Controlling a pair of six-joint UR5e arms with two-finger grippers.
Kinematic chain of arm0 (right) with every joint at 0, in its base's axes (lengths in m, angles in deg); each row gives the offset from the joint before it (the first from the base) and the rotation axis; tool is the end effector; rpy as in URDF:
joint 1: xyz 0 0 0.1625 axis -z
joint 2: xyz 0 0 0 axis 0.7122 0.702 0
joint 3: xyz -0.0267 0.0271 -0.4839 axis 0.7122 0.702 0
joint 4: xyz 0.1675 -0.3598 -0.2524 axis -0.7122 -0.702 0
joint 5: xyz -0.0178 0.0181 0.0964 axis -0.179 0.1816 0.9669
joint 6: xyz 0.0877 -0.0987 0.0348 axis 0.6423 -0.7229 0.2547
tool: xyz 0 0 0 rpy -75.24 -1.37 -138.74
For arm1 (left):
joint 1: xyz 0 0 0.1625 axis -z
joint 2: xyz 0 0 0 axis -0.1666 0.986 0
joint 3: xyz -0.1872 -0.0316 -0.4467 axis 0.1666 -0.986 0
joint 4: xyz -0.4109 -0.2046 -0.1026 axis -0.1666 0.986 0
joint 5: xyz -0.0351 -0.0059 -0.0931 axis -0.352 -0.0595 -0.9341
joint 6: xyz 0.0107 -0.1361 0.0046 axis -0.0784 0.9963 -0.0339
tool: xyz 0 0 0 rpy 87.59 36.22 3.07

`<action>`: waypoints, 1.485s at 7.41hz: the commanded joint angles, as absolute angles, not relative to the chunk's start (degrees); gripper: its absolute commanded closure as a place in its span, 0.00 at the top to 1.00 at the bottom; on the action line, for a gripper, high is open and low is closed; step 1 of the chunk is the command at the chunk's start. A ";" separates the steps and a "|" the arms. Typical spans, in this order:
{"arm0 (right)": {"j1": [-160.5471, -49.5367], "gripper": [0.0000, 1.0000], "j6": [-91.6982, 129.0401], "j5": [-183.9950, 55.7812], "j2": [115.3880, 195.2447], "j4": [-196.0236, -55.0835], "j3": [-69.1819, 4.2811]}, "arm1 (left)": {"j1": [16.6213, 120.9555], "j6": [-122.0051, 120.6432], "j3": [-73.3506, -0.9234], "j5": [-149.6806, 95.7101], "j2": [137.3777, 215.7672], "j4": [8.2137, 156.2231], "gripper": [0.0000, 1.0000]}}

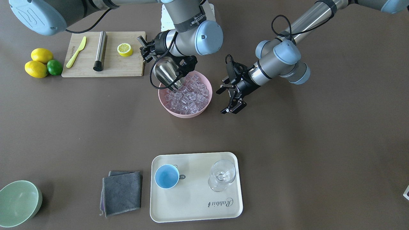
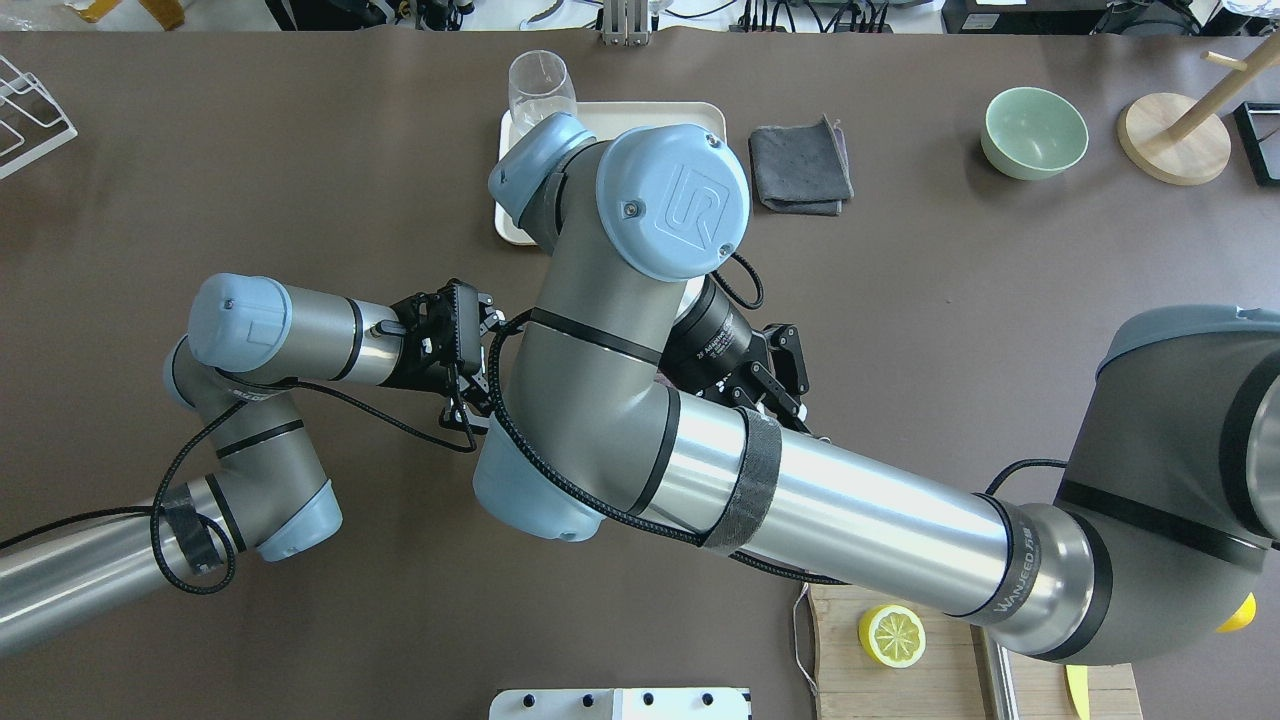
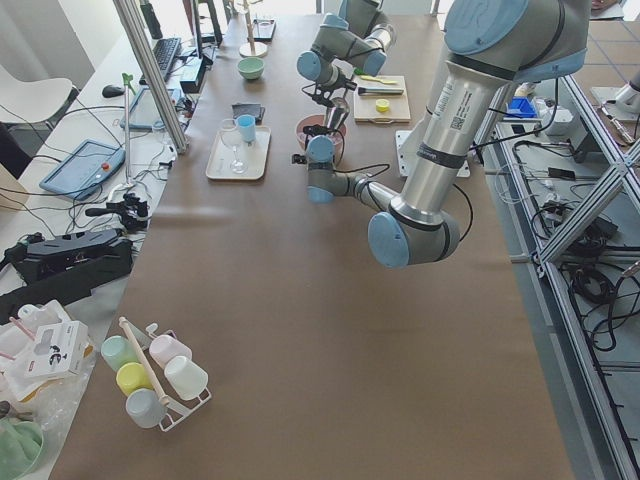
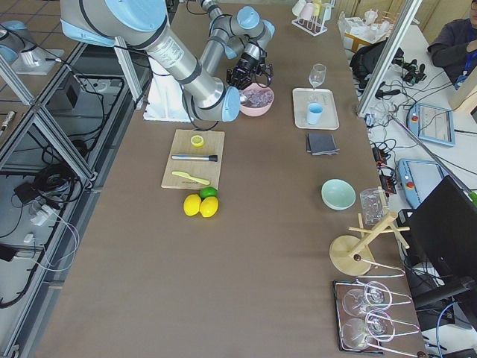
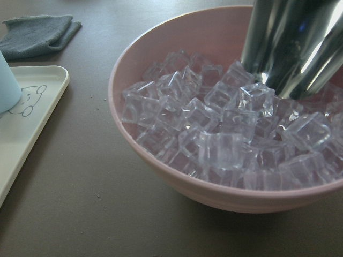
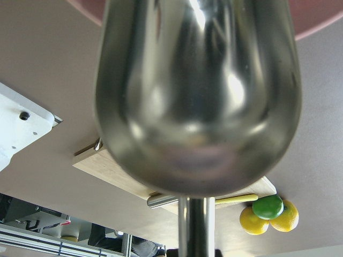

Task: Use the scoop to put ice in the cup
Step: 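Swing the scoop over the pink bowl and dip it into the ice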

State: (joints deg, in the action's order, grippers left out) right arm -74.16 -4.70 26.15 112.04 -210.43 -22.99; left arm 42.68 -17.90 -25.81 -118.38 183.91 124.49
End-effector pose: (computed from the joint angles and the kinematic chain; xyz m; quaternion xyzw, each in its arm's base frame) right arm -0.6151 -0.4278 0.1480 -0.2029 -0.1207 -0.5227 0.8192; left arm 0.6149 -0.4961 0.3779 0.5226 0.4333 0.4744 0.5604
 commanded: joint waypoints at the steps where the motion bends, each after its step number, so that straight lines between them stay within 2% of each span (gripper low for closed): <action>1: -73.71 0.00 -4.60 25.81 112.31 -206.76 -21.63 | 42.64 -17.87 -25.80 -117.78 183.96 124.49 0.99; 8: -73.62 0.00 -3.10 23.53 115.82 -193.15 -22.51 | 42.64 -17.87 -25.80 -117.78 183.96 124.84 0.99; 11: -73.45 0.00 -3.10 22.30 121.44 -185.05 -28.82 | 42.64 -17.61 -25.80 -117.78 183.96 124.85 0.99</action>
